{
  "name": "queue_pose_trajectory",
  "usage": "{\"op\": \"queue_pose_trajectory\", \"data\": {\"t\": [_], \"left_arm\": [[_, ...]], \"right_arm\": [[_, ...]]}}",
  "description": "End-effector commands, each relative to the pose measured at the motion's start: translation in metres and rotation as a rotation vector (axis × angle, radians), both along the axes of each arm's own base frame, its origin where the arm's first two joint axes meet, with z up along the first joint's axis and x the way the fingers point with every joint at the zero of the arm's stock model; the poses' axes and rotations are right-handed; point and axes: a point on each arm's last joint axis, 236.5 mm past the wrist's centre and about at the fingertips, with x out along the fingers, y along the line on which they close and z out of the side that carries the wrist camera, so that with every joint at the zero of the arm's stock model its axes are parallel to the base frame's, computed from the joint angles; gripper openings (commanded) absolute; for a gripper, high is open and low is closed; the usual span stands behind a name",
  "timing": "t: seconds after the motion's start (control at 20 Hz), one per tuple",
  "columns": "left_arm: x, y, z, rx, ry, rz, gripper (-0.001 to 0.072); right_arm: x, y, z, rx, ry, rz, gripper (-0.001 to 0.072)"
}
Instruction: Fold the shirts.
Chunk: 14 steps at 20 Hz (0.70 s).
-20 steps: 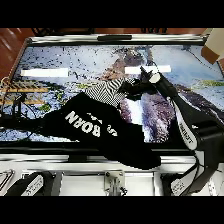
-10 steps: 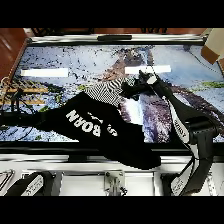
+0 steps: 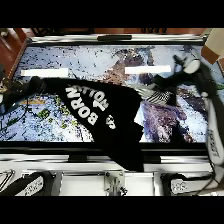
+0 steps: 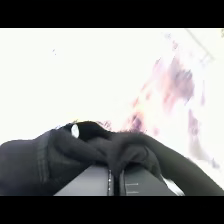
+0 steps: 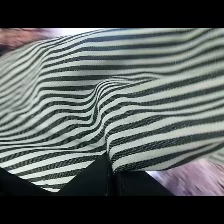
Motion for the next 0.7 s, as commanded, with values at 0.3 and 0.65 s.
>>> {"op": "queue_pose_trajectory", "data": {"t": [0.3, 0.65], "left_arm": [[0.139, -0.063, -0.021, -0.075, 0.031, -0.214, 0.0051], [0.067, -0.056, -0.064, -0.088, 0.369, -0.529, 0.072]], "right_arm": [[-0.155, 0.0, -0.038, 0.041, 0.082, -0.151, 0.0069], [-0.119, 0.015, -0.012, 0.157, -0.109, -0.208, 0.0069]]}}
